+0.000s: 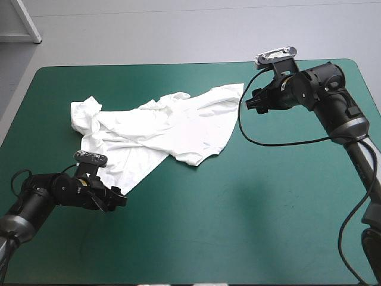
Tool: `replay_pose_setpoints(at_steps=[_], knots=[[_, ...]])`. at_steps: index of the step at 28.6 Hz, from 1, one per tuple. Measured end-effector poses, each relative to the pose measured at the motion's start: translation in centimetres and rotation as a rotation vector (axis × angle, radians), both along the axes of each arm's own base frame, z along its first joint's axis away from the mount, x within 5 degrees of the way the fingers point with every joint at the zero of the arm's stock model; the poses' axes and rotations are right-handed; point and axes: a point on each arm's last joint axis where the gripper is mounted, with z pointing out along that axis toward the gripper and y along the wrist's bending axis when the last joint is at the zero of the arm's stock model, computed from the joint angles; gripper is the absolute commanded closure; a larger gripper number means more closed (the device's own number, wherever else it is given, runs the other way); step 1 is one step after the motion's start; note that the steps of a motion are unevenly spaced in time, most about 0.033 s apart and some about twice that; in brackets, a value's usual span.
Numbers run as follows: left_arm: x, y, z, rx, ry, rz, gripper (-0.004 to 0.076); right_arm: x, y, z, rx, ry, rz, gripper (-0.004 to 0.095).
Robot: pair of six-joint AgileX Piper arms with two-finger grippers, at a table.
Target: Fold the cloth
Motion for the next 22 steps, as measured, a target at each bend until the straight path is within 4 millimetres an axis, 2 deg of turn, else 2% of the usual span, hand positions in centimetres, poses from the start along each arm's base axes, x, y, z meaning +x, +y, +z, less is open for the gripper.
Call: replay_pose_setpoints(at_steps=[5, 7, 10, 16, 19, 20, 22], knots=[[2.0, -0.3, -2.6, 0.021, 0.061, 0.002, 0.0218, -0.2, -0.1, -0.2, -0.017, 0.032, 0.006, 0.0237], [2.6, -0.4, -3.9, 0.03, 0.113, 0.003, 0.0243, -0.3, -0.1, -0.2, -0.021, 0.037, 0.008, 0.0237], [3.3, -0.5, -4.4, 0.04, 0.131, -0.001, 0.0336, -0.3, -0.1, -0.3, -0.022, 0.038, 0.01, 0.0237], [4.2, -0.5, -4.9, 0.072, 0.133, -0.019, 0.0698, 0.4, 0.2, -0.7, -0.021, 0.025, 0.014, 0.0237], [4.4, -0.5, -5.0, 0.079, 0.117, -0.027, 0.0705, 1.7, 0.6, -1.9, -0.021, 0.025, 0.015, 0.0237], [4.5, -0.5, -5.0, 0.081, 0.11, -0.034, 0.0705, 3.0, 0.9, -3.2, -0.016, 0.035, 0.013, 0.0237], [4.5, -0.5, -5.0, 0.08, 0.107, -0.034, 0.0705, 4.3, 1.1, -4.6, -0.011, 0.046, 0.008, 0.0237]])
